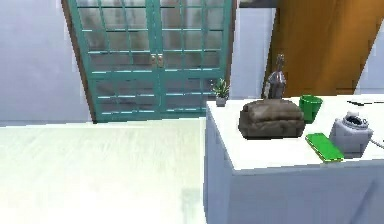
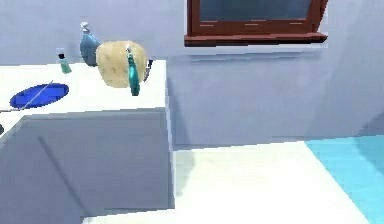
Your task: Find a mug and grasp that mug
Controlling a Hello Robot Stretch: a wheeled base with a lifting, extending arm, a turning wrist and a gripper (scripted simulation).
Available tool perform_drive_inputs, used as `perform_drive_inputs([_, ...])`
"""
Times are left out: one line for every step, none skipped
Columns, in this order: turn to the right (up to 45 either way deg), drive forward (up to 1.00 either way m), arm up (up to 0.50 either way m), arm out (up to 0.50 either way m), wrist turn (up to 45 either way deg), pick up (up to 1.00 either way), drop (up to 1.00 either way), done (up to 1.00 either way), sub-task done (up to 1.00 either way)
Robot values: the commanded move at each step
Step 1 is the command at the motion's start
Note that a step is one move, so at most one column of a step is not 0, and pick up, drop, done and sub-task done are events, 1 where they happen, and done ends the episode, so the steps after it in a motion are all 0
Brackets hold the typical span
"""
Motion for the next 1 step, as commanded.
perform_drive_inputs([45.0,0.00,0.00,0.00,0.0,0.00,0.00,0.00,0.00])
